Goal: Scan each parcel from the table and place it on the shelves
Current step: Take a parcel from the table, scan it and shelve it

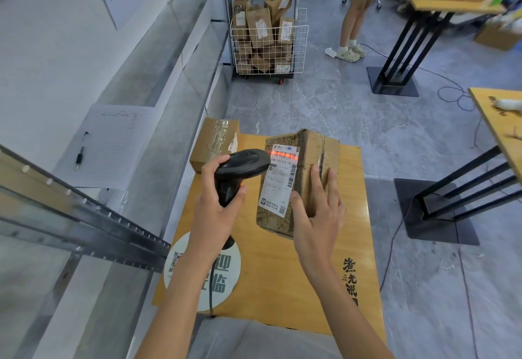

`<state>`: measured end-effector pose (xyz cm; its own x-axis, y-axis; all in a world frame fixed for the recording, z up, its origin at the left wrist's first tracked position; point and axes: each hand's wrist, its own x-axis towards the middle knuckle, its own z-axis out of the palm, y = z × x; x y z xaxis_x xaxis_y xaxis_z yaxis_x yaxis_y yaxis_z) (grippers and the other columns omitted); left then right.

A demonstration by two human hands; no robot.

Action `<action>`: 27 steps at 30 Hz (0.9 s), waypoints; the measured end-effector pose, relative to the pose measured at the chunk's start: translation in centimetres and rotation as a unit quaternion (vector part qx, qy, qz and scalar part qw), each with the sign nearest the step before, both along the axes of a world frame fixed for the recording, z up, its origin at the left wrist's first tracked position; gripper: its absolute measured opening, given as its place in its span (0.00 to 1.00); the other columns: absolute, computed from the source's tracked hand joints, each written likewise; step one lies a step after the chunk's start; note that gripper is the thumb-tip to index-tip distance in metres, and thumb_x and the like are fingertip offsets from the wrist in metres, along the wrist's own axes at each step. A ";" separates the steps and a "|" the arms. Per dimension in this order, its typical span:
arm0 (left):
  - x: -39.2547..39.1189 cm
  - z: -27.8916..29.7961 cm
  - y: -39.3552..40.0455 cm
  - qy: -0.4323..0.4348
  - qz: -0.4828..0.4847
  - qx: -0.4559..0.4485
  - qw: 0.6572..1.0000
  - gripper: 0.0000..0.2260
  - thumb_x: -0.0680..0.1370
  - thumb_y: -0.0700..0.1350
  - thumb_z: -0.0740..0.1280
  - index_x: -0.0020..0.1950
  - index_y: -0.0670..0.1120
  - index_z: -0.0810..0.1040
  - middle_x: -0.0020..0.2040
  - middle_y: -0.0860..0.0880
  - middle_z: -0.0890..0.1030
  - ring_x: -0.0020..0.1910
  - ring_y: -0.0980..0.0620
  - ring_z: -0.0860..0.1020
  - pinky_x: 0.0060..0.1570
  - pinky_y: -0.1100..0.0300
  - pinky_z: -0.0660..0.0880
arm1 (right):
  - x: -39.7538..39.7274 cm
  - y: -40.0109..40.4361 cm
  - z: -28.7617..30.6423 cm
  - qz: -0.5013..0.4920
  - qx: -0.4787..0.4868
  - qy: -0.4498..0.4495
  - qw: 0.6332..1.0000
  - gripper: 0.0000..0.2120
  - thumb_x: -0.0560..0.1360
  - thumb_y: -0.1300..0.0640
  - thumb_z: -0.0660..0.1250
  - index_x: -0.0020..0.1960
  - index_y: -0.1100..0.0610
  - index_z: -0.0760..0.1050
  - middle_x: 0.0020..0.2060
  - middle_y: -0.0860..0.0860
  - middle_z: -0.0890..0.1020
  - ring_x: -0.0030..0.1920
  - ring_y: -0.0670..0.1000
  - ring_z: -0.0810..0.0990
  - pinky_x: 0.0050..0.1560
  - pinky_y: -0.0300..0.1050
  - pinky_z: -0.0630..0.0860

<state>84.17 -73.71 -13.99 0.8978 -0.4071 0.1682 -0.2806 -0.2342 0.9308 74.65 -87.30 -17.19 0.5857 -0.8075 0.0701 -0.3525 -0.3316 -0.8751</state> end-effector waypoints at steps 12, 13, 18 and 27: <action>-0.2 -0.1 -0.1 -0.003 0.002 -0.001 1.000 0.34 0.79 0.40 0.71 0.61 0.79 0.60 0.62 0.44 0.78 0.49 0.47 0.80 0.44 0.67 0.78 | 0.0 -0.1 0.0 -0.001 -0.016 0.007 1.000 0.28 0.75 0.40 0.62 0.69 0.23 0.54 0.79 0.35 0.54 0.75 0.53 0.57 0.75 0.62 0.59; -0.3 0.0 -0.1 -0.004 0.003 0.000 1.000 0.34 0.79 0.40 0.71 0.61 0.79 0.60 0.62 0.44 0.78 0.49 0.47 0.80 0.44 0.67 0.78 | 0.0 -0.1 -0.1 -0.002 -0.018 0.005 1.000 0.28 0.75 0.40 0.62 0.69 0.23 0.54 0.79 0.34 0.54 0.75 0.53 0.58 0.75 0.61 0.59; -0.3 0.0 -0.1 0.000 0.008 -0.004 1.000 0.33 0.79 0.40 0.71 0.61 0.78 0.61 0.62 0.47 0.78 0.48 0.48 0.80 0.45 0.66 0.78 | 0.1 -0.2 -0.3 -0.010 -0.023 -0.002 1.000 0.28 0.75 0.41 0.62 0.72 0.27 0.57 0.76 0.32 0.54 0.74 0.53 0.59 0.75 0.60 0.59; -0.3 -0.1 -0.3 -0.001 0.011 -0.003 1.000 0.33 0.79 0.40 0.71 0.61 0.78 0.61 0.61 0.48 0.78 0.46 0.51 0.80 0.43 0.67 0.78 | 0.1 -0.3 -0.5 -0.006 -0.018 -0.003 1.000 0.28 0.75 0.40 0.62 0.71 0.25 0.56 0.78 0.33 0.54 0.75 0.53 0.58 0.74 0.62 0.60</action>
